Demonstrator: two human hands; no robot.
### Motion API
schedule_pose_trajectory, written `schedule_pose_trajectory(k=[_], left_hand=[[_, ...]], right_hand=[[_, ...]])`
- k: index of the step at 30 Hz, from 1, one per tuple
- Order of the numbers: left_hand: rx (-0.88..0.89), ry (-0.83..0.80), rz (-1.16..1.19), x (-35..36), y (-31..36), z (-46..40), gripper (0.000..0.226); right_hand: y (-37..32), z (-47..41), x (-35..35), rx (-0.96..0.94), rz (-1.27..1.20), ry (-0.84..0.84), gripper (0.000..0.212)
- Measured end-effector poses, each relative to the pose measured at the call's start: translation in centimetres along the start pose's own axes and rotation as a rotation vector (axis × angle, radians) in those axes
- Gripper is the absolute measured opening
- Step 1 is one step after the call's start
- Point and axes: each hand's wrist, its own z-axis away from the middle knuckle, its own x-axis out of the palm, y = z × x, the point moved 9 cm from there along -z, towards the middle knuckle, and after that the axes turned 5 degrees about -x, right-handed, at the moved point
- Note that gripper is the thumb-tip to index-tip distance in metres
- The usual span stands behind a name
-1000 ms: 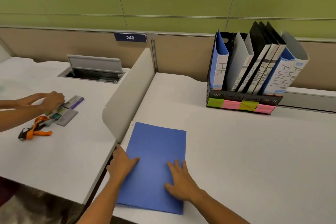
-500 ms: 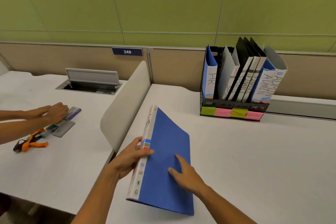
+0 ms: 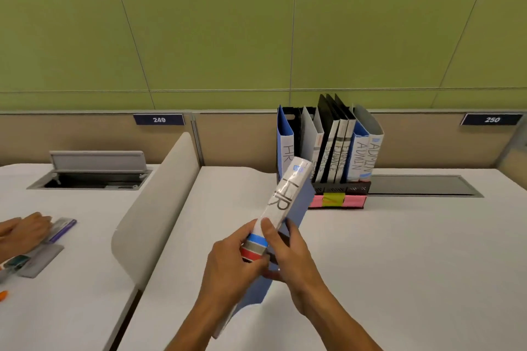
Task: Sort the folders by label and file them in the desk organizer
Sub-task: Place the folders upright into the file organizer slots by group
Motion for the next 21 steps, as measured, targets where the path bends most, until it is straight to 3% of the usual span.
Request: schedule_pose_trajectory(k=[6,10,14,17,21], left_hand=[[0.264,0.009,-0.073,5.5,4.1,2.2,0.072],[0.386,-0.183,-0.005,9.8,5.1,2.1,0.08],[0.512,-0.386,0.109,12.1,6.6,0.6,0.086],[0.607,-0.381,0.206,11.9,7.6,-1.7,0.072],[0.637,-0.252,0.443,9.4,7.7,-6.0,0.036]], right_hand=[[-3.9,1.7,-5.7,-0.156,0.127,0.322,0.064],[-5.1,2.6,-10.3,-0.215,0.226,0.496,0.06],[-7.0,2.3,-12.9,-0.319,0.312,0.566,0.059],[-8.7,1.8,-13.1,-0.417,0.3,0.585,0.069],[-11.7,1.4,-14.9,-0.55,0.278,0.694,0.035]])
